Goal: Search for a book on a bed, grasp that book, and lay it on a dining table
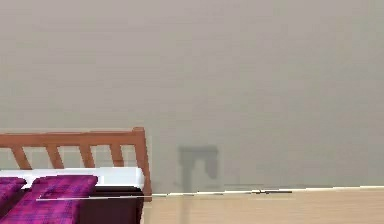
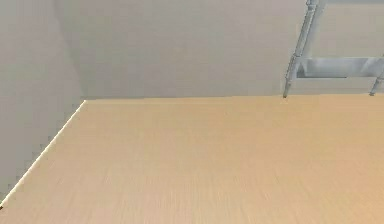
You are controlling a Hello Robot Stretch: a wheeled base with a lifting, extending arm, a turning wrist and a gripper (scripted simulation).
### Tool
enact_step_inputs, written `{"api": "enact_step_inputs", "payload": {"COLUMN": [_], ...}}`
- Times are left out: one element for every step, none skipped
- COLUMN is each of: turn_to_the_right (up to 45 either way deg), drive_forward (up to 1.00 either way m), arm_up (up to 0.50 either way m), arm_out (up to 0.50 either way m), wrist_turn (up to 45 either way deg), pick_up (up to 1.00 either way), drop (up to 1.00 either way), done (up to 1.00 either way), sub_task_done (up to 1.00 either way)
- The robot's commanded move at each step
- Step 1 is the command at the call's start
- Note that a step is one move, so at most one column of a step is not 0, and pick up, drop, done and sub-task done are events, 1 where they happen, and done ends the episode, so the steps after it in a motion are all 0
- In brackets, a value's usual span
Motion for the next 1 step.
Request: {"api": "enact_step_inputs", "payload": {"turn_to_the_right": [45.0], "drive_forward": [0.0], "arm_up": [0.0], "arm_out": [0.0], "wrist_turn": [0.0], "pick_up": [0.0], "drop": [0.0], "done": [0.0], "sub_task_done": [0.0]}}
